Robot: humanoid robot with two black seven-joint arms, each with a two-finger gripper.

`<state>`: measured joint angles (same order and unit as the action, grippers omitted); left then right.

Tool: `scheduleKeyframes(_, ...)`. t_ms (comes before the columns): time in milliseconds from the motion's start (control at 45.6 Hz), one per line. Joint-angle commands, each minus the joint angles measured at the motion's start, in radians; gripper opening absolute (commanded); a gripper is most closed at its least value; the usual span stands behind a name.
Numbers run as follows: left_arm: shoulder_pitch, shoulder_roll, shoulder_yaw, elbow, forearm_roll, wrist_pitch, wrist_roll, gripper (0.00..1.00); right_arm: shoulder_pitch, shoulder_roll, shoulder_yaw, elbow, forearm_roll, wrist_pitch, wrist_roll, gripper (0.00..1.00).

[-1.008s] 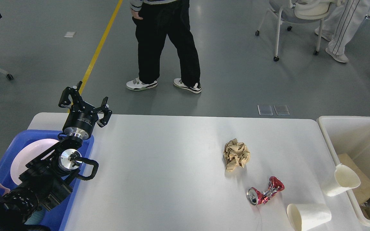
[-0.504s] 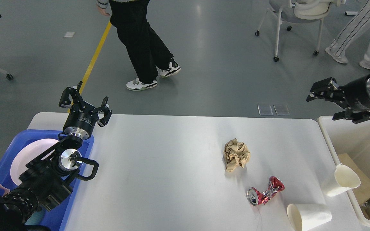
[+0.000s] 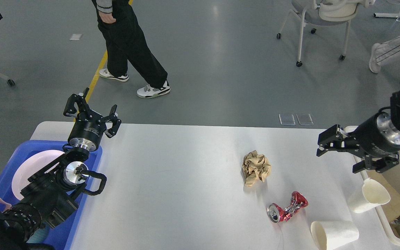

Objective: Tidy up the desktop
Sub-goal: 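Lower the right gripper to the white paper cup beside the bin, then grasp the paper cup, lift it and drop it into the bin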

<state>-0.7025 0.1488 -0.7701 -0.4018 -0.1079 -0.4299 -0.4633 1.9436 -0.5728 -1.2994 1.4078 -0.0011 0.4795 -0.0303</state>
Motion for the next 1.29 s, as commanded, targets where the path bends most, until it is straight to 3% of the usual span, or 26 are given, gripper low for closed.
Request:
scheduleKeyframes(0, 0.000, 0.000, 0.000, 0.000, 0.001, 0.000, 0.000, 0.98, -0.193, -0.042, -0.020, -0.121, 0.004, -0.140, 0.001, 1.00)
scheduleKeyframes(241, 0.000, 0.000, 0.000, 0.000, 0.001, 0.000, 0.000, 0.98, -0.498, -0.088, 0.063, -0.329, 0.023, -0.211, 0.009, 1.00)
scheduleKeyframes(482, 0.000, 0.000, 0.000, 0.000, 0.001, -0.001, 0.000, 0.98, -0.613, -0.142, 0.150, -0.400, 0.030, -0.216, 0.010, 1.00)
scheduleKeyframes(679, 0.000, 0.000, 0.000, 0.000, -0.001, -0.001, 0.000, 0.98, -0.715, -0.136, 0.209, -0.424, 0.110, -0.312, 0.013, 1.00)
scheduleKeyframes(767, 0.000, 0.000, 0.000, 0.000, -0.001, 0.000, 0.000, 0.98, -0.744, -0.136, 0.236, -0.424, 0.112, -0.338, 0.013, 0.95)
scheduleKeyframes(789, 0.000, -0.002, 0.000, 0.000, 0.001, 0.000, 0.000, 0.98, -0.752, -0.136, 0.244, -0.424, 0.112, -0.343, 0.015, 0.90)
scheduleKeyframes(854, 0.000, 0.000, 0.000, 0.000, 0.001, -0.001, 0.000, 0.98, -0.768, -0.134, 0.267, -0.424, 0.112, -0.358, 0.016, 0.59)
scheduleKeyframes(942, 0.000, 0.000, 0.000, 0.000, 0.001, 0.000, 0.000, 0.98, -0.775, -0.131, 0.275, -0.423, 0.112, -0.361, 0.016, 0.46)
scheduleKeyframes(986, 0.000, 0.000, 0.000, 0.000, 0.001, 0.000, 0.000, 0.98, -0.775, -0.131, 0.276, -0.417, 0.112, -0.358, 0.018, 0.11)
scheduleKeyframes(1008, 0.000, 0.000, 0.000, 0.000, -0.001, 0.000, 0.000, 0.98, -0.776, -0.131, 0.276, -0.418, 0.112, -0.361, 0.018, 0.00)
scheduleKeyframes(1271, 0.000, 0.000, 0.000, 0.000, 0.001, 0.000, 0.000, 0.98, -0.772, -0.127, 0.276, -0.408, 0.112, -0.383, 0.016, 0.00)
